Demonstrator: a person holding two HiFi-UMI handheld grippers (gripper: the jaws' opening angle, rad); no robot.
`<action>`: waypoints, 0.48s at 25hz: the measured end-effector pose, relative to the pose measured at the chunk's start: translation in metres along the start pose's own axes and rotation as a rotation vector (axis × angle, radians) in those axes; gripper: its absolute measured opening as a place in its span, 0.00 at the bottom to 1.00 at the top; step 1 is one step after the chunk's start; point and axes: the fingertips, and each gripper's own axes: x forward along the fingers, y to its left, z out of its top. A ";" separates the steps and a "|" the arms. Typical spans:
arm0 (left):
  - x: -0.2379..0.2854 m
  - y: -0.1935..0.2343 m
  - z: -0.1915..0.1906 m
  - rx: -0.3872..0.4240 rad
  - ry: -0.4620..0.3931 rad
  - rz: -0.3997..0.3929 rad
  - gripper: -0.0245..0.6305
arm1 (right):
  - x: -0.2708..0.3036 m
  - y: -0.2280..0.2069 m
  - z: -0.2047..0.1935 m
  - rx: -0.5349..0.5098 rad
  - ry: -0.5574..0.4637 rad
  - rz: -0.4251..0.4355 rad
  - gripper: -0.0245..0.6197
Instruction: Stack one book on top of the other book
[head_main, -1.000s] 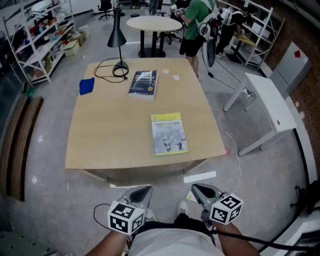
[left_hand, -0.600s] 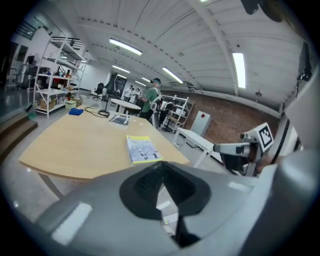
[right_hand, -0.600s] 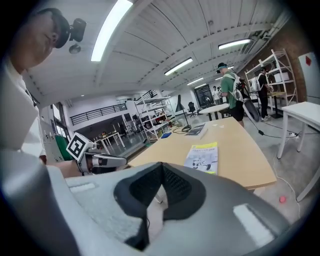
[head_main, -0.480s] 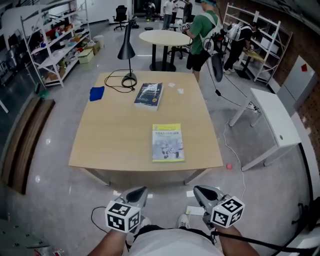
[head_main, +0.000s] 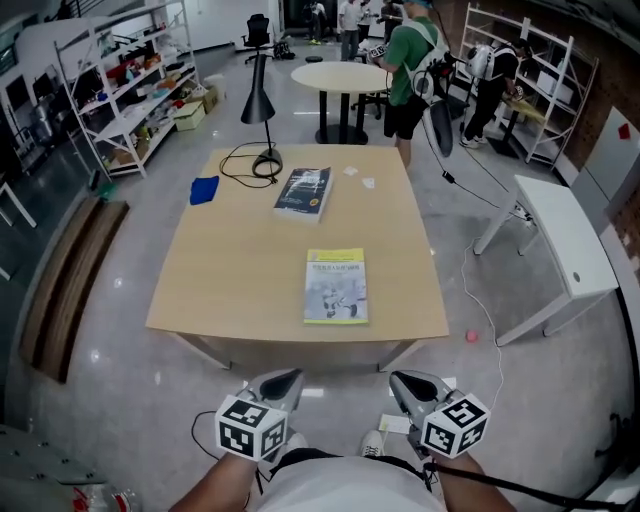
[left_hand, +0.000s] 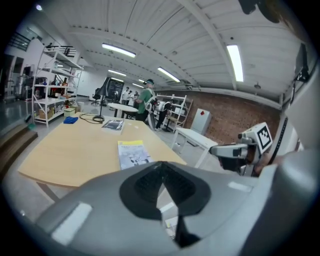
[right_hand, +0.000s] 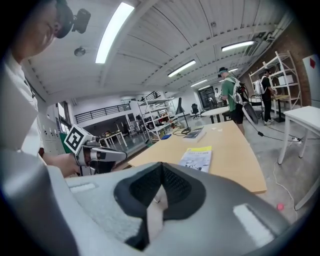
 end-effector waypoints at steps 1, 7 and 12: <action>0.002 -0.001 0.001 0.004 0.002 0.001 0.05 | 0.000 -0.001 0.001 -0.001 -0.004 0.001 0.04; 0.003 -0.002 0.001 0.037 0.019 0.011 0.05 | 0.006 -0.002 -0.004 0.009 -0.003 0.017 0.04; 0.006 -0.002 0.001 0.063 0.030 0.009 0.05 | 0.010 -0.007 0.001 -0.006 -0.020 0.009 0.04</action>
